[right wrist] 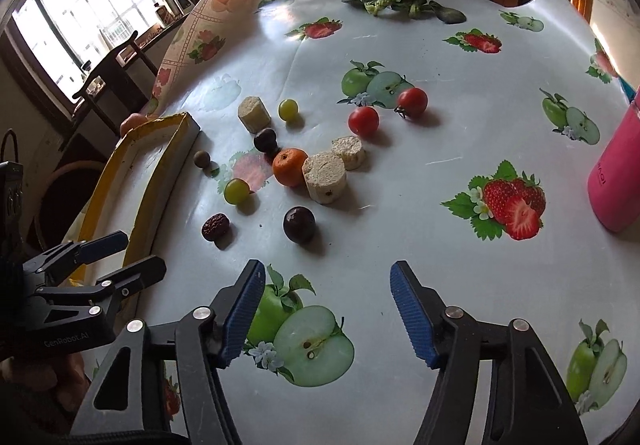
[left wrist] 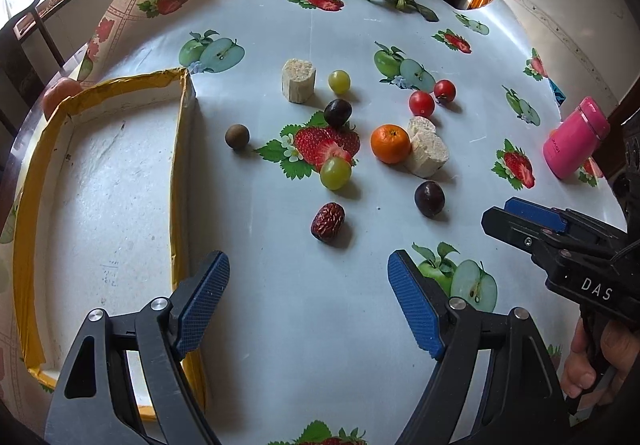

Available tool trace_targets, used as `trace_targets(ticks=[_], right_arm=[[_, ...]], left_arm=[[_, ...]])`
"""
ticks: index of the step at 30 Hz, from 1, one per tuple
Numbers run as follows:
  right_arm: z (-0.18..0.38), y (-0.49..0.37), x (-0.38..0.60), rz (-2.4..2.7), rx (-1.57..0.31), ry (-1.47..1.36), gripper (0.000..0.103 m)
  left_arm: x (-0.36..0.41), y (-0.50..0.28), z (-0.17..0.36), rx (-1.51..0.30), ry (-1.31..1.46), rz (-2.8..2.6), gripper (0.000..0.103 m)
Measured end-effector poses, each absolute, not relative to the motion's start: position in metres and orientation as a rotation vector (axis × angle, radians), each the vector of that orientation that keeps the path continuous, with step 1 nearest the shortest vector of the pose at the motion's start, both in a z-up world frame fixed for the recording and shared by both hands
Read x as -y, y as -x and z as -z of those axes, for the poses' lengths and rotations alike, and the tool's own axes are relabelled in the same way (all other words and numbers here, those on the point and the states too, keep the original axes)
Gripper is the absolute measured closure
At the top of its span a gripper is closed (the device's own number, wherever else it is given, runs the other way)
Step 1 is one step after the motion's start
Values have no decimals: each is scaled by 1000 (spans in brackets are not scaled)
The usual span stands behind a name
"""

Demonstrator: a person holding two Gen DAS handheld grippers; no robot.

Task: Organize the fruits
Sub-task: 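Move the left tool toward the red date while the right tool approaches the dark plum, then close the left tool on the red date while the right tool grasps the dark plum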

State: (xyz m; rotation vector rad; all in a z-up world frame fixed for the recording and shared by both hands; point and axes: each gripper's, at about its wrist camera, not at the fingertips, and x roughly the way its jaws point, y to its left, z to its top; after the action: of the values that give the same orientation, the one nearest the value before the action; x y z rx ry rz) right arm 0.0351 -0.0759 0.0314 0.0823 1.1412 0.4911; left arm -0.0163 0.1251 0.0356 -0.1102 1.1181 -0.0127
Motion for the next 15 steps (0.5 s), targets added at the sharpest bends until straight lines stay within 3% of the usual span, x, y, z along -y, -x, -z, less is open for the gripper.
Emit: trace_targets(ticks=[3,8,15], right_arm=[[-24,-45,61,-518,-1156,-80,60],[-7,-61,31,-552,-1186,-28,70],[-5,-71,19,-528,-1165,50,72]], left_arm=[[-125,2,-28,-1131,86,30,28],[-127,-13,-13,-1164,72,67,38],[-122,-23,7,-1200,41,114,54]])
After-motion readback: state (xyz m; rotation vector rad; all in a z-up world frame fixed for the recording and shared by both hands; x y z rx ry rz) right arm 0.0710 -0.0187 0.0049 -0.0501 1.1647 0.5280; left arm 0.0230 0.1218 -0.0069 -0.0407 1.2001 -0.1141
